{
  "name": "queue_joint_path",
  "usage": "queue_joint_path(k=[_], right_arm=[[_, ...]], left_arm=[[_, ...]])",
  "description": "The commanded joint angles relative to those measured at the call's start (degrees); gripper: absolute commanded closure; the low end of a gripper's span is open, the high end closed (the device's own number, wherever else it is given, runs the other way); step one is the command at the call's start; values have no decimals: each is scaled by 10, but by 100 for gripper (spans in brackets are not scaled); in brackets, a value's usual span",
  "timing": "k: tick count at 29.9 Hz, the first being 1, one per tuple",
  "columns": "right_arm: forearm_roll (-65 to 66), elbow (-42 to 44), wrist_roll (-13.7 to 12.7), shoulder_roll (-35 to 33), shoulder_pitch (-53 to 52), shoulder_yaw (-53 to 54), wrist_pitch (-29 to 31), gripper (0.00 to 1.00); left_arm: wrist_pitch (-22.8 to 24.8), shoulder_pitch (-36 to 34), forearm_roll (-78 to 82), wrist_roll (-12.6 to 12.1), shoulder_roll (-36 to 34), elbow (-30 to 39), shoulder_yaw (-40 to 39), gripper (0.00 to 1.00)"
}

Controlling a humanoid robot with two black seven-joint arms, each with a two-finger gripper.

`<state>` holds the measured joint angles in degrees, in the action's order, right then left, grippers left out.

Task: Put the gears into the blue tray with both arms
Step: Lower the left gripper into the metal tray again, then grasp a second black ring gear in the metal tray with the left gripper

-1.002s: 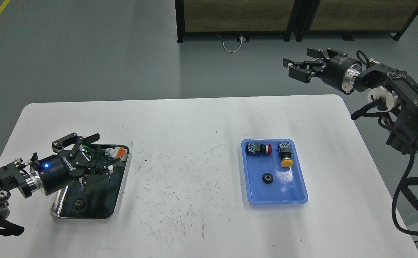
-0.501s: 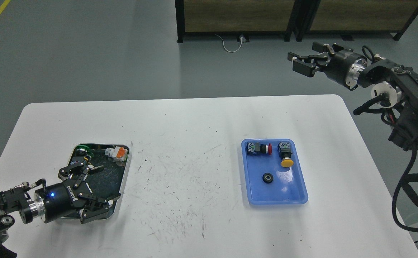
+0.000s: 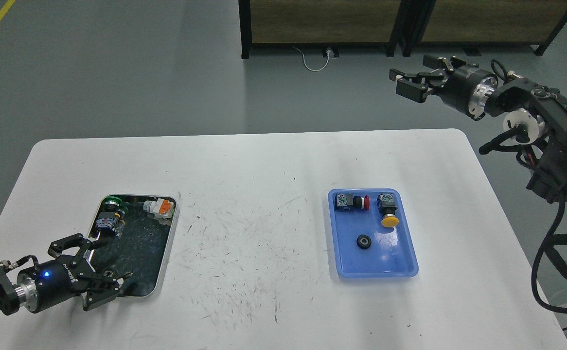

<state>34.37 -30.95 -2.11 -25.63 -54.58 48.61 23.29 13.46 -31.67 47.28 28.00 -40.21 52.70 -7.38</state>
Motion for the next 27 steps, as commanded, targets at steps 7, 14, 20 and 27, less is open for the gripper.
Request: queue_joint_path(k=[7,14,20,27], right_arm=[[0,0,-1,0,-3,0,0,5],[0,0,-1,0,-3,0,-2,5],[0,0,-1,0,-3,0,-2,5],[0,0,-1,0,-4,0,-2,5]], left_arm=[[1,-2,2,0,-2,2,23,30],[1,-3,3,0,-14,2,42,35],[3,-6,3,0,-27,2,44,35],[34,-9,6,0,-34,0,47,35]])
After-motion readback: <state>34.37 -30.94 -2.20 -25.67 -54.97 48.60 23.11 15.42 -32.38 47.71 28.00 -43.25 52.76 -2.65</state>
